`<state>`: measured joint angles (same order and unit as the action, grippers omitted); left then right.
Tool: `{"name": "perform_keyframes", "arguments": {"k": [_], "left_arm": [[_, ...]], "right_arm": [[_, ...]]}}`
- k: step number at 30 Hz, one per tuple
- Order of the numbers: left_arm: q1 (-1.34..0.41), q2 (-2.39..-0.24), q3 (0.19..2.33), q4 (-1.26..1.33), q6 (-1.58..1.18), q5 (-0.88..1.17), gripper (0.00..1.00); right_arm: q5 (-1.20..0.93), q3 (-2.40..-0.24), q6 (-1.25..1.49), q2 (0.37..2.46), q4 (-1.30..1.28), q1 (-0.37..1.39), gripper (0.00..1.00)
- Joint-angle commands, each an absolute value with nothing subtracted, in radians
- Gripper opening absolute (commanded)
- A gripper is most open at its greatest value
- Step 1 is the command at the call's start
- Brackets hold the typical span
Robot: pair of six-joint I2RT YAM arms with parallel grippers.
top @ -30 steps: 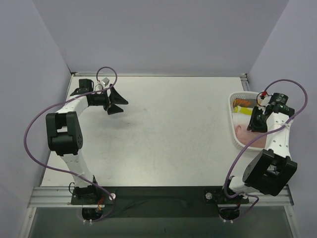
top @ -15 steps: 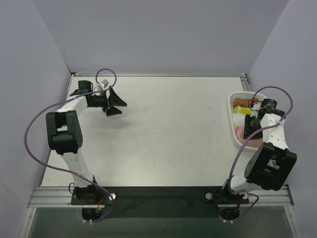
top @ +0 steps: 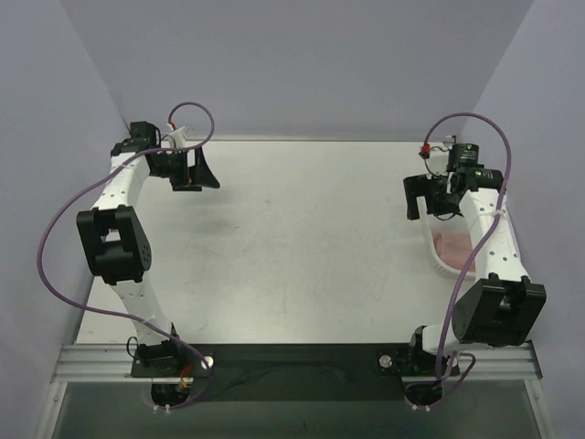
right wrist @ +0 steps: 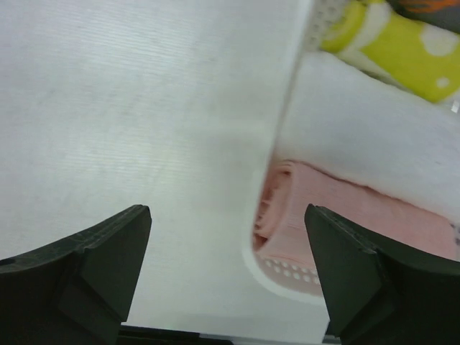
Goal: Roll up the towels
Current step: Place the rolled towel into the container
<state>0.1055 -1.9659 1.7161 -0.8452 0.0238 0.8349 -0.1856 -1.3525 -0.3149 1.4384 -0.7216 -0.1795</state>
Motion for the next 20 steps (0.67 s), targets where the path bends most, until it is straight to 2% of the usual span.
{"name": "perform_keyframes", "arguments": {"k": [1,4,9,15,20], "left_arm": [[0.117,-1.916,1.740,-0.969,0.166,0.645,0.97],[0.115,-1.887,1.704,-0.985,0.207,0.536,0.97],[0.115,-1.772,1.470,-0.901,0.225,0.460,0.97],[0.106,-1.648,1.237,-0.816,0.275,0.370,0.97],[0.104,-1.580,1.166,-0.772,0.307,0.354,0.97]], "right_arm": [[-0.293,-1.359,-0.265,1.459,-0.766,-0.097,0.95],[-0.328,-1.318,-0.268,1.485,-0.715,-0.011,0.99],[-0.377,-1.194,-0.224,1.511,-0.614,0.113,1.00],[-0.377,-1.043,-0.195,1.477,-0.546,0.182,1.00],[-0.358,-0.982,-0.196,1.428,-0.531,0.198,1.00]]}}
